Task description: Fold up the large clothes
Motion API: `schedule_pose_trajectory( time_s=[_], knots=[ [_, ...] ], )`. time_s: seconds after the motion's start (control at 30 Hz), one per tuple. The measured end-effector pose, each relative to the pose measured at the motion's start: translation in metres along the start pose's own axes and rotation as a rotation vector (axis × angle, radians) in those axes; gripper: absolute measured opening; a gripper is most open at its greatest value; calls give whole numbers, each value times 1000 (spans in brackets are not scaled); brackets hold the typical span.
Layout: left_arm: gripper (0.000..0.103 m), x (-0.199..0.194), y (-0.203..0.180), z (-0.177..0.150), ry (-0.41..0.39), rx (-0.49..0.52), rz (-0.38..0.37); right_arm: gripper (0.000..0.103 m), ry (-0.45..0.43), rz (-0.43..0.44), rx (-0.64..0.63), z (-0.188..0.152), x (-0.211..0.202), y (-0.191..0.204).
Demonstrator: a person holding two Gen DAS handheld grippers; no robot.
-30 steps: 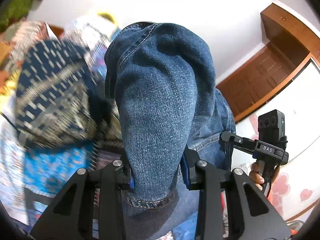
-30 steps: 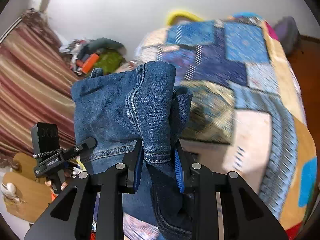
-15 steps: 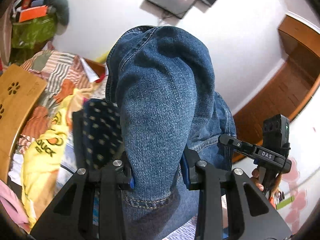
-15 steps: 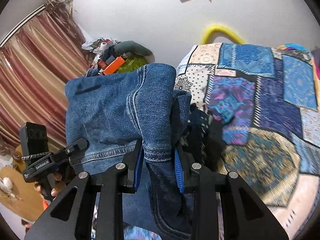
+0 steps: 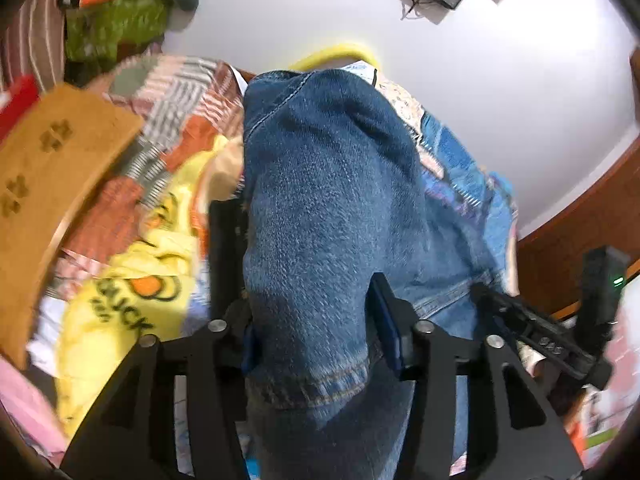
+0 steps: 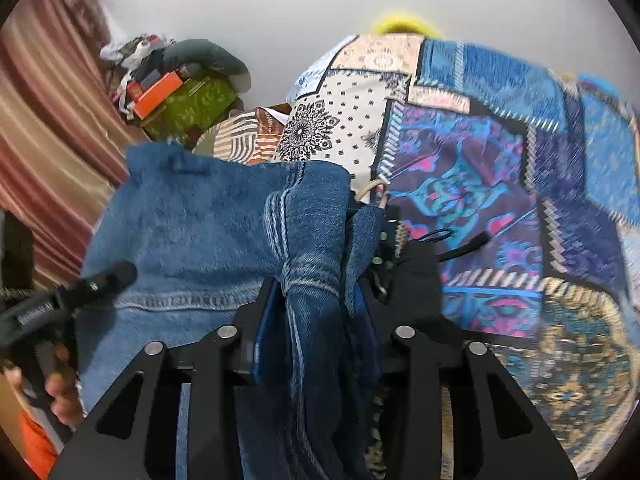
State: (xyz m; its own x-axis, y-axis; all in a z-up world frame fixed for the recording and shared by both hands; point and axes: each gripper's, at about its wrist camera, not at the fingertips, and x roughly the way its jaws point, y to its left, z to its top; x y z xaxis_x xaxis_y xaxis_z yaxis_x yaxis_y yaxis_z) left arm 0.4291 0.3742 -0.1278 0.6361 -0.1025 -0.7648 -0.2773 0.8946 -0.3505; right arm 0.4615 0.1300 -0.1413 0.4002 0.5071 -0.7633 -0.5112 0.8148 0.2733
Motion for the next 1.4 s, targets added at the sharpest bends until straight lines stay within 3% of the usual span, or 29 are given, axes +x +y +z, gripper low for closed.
schedule_pose_trajectory(
  time_s=[0.2,0.43,0.57,0.9,1.07,1.17,1.27,1.33,1.4],
  knots=[
    [58,-38,-23,-43,-61,121,159,40,28,-106,-177,-37,-35,17],
    [58,-102,-45,-98,-125,169,181,40,-26,-143,-259,-78,-96,28],
    [58,-161,-71,-122,-236,212,185,40,-138,-92,-256,-95,-164,42],
    [58,-326,-150,-198,-634,298,135,40,-496,28,-250,-133,-325,83],
    [58,-371,-175,-239,-775,325,136,41,-646,42,-280,-171,-378,105],
    [59,-382,-184,-263,-832,335,150,54,-692,24,-299,-190,-388,114],
    [75,-386,-188,-280,-869,328,177,71,-746,-21,-298,-206,-393,121],
    [92,-386,-187,-287,-884,319,185,78,-762,-52,-297,-210,-392,125],
    [96,-386,-189,-293,-893,320,208,88,-776,-81,-299,-212,-391,127]
  ],
)
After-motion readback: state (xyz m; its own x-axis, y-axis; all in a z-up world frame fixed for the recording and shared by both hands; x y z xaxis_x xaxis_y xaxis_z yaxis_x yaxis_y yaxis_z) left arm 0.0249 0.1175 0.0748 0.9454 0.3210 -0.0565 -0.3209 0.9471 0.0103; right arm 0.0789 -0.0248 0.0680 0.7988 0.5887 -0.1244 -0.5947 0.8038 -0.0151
